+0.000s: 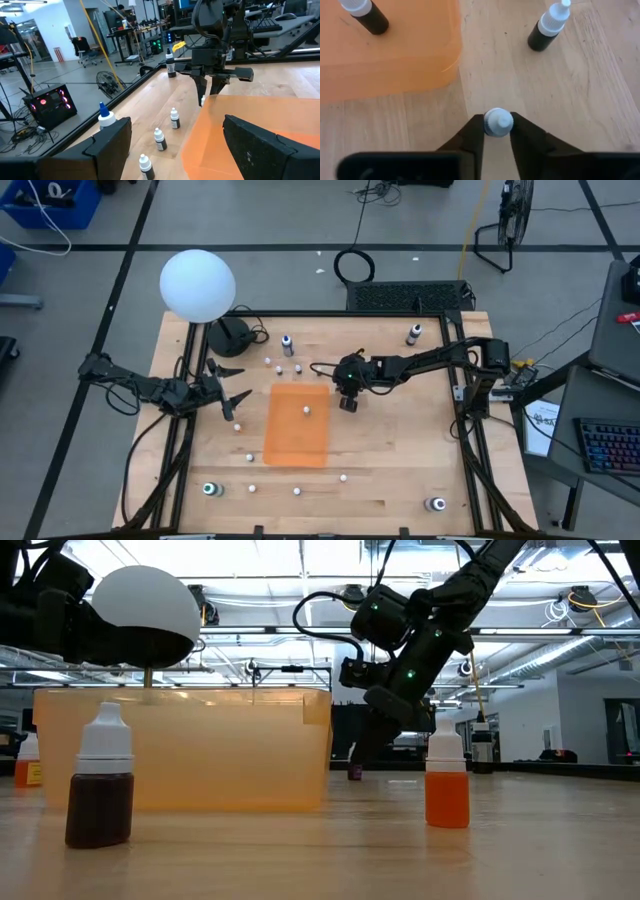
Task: Pick & Place food coloring
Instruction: Put the small dark purple food coloring bottle into the orange bin, then put the small orange food coloring bottle into the orange bin
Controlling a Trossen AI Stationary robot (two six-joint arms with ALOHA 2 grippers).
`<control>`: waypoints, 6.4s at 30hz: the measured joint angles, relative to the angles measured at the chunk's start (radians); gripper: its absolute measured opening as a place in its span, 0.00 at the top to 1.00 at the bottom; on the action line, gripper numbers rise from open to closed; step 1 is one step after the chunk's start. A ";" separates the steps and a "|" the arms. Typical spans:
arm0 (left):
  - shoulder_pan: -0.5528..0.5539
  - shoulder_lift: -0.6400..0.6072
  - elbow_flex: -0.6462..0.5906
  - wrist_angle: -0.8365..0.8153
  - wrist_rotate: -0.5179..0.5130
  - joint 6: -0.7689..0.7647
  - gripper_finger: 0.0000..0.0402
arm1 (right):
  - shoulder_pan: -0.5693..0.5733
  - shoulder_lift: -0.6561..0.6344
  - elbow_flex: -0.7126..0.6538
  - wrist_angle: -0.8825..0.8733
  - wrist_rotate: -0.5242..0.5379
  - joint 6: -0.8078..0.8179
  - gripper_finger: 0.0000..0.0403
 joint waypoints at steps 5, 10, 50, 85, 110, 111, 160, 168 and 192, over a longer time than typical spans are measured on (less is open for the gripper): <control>0.000 0.000 0.000 0.000 0.000 0.000 0.23 | 0.025 -0.023 0.000 0.001 0.000 -0.022 0.88; 0.000 0.000 0.000 0.000 0.000 0.000 0.23 | 0.066 -0.103 0.000 0.002 0.010 -0.022 0.88; 0.000 0.000 0.000 0.000 0.000 0.000 0.23 | 0.151 0.144 0.382 -0.215 -0.053 -0.054 0.88; 0.000 0.000 0.000 0.000 0.000 0.000 0.23 | 0.138 0.219 0.381 -0.176 -0.074 -0.077 0.67; 0.000 0.000 0.000 -0.001 0.000 0.000 0.23 | 0.513 -0.221 0.381 -0.458 -0.091 0.424 0.62; 0.000 0.000 0.000 0.000 0.000 0.000 0.23 | 0.549 -0.216 0.381 -0.459 -0.061 0.423 0.62; 0.000 0.000 0.000 0.001 0.000 0.000 0.23 | 0.713 0.173 0.312 -0.298 0.132 0.422 0.60; 0.000 0.000 0.000 0.001 0.000 0.000 0.23 | 0.706 0.173 0.312 -0.275 0.133 0.410 0.60; 0.000 0.000 0.000 0.001 0.000 0.000 0.23 | 0.695 0.172 0.312 -0.271 0.132 0.329 0.85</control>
